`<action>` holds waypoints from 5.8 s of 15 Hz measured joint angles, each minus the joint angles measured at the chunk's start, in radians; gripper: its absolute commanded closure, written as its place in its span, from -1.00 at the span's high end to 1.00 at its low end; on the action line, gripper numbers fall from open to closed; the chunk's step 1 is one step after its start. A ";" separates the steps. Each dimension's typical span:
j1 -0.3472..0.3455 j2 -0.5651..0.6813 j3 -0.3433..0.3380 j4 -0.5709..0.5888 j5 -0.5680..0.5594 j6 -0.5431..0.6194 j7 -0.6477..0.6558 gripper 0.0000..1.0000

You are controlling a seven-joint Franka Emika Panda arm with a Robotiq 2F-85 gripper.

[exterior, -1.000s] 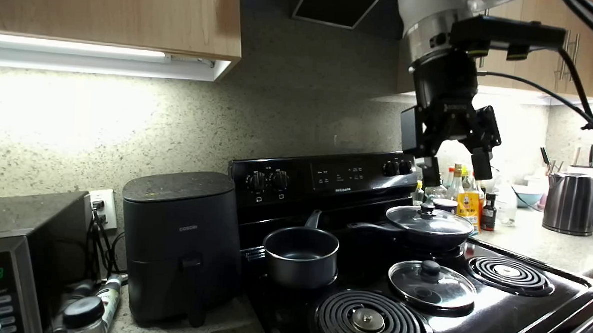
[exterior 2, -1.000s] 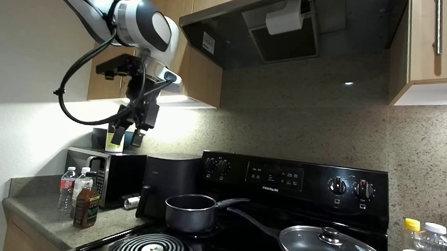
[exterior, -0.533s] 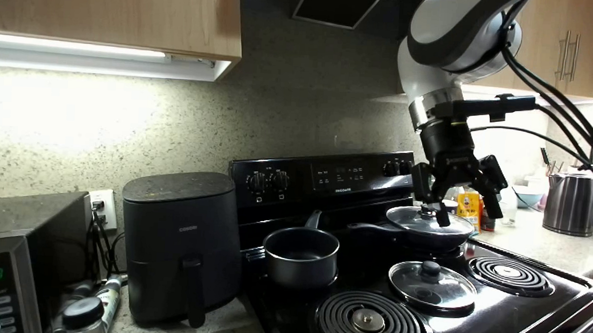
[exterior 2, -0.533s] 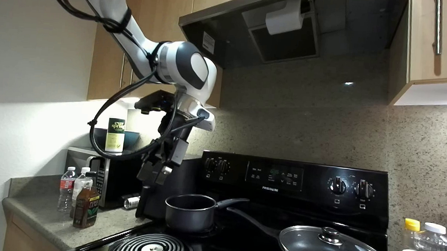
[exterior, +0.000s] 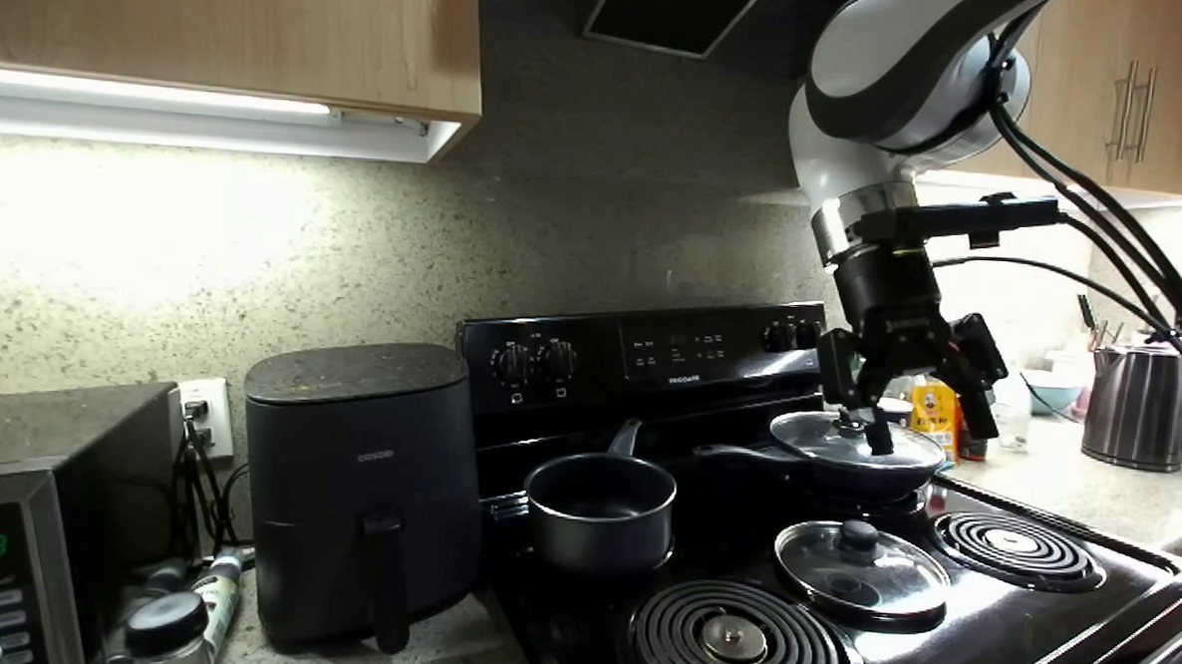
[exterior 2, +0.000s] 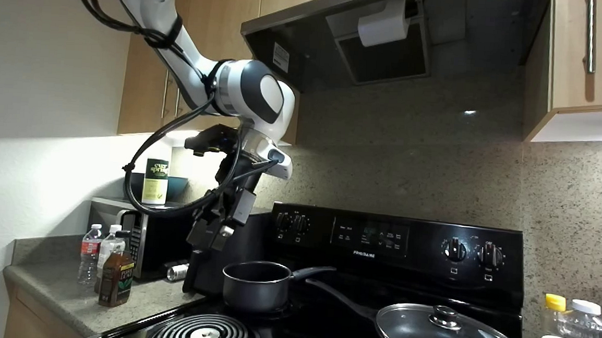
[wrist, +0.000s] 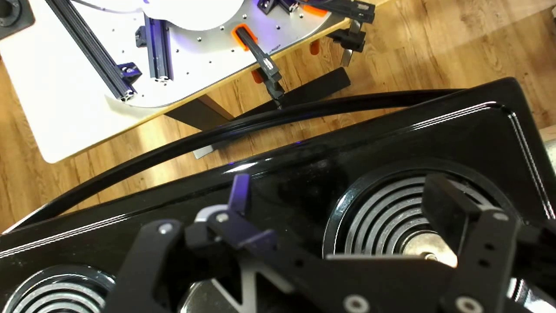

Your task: Put the glass lid on top of the pot on the left

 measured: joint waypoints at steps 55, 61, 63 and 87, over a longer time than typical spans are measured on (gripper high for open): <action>-0.061 0.754 -0.206 0.434 0.002 0.122 -0.122 0.23; -0.061 0.742 -0.211 0.440 0.002 0.122 -0.122 0.99; -0.062 0.741 -0.214 0.444 0.002 0.122 -0.122 1.00; -0.048 0.784 -0.208 0.528 0.005 0.099 -0.122 -0.56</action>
